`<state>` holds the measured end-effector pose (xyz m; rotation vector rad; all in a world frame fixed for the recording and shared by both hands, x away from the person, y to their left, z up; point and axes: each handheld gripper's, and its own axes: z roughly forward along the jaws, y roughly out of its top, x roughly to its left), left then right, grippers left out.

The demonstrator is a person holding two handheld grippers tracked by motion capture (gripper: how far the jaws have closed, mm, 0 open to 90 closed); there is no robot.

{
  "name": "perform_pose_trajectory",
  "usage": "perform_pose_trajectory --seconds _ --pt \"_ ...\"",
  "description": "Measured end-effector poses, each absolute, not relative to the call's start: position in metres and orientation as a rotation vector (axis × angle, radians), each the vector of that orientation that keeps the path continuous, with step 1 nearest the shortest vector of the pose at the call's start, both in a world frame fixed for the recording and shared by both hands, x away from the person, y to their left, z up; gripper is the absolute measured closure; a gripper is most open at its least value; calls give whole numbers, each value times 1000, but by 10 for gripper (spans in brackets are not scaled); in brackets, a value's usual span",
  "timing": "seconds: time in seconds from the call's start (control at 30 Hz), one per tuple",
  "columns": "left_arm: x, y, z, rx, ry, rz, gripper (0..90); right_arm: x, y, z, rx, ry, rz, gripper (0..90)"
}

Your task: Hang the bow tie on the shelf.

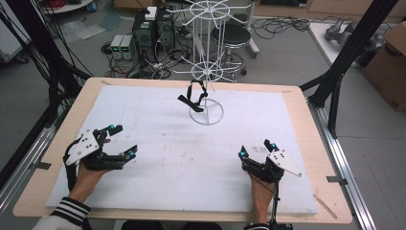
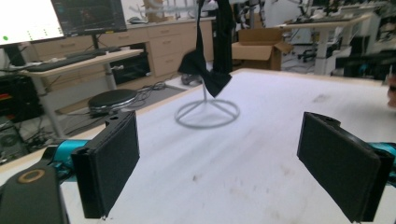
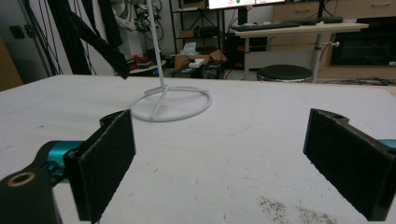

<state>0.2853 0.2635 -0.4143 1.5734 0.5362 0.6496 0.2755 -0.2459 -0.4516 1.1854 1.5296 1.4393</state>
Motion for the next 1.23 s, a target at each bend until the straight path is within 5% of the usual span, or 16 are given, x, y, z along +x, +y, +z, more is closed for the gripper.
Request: perform_pose_trajectory --seconds 0.33,1.23 --pt "280 285 -453 1478 656 635 129 275 -245 -452 1184 1530 1434 82" --pt "276 287 -455 1426 670 675 137 276 -245 -452 1186 1530 1422 81"
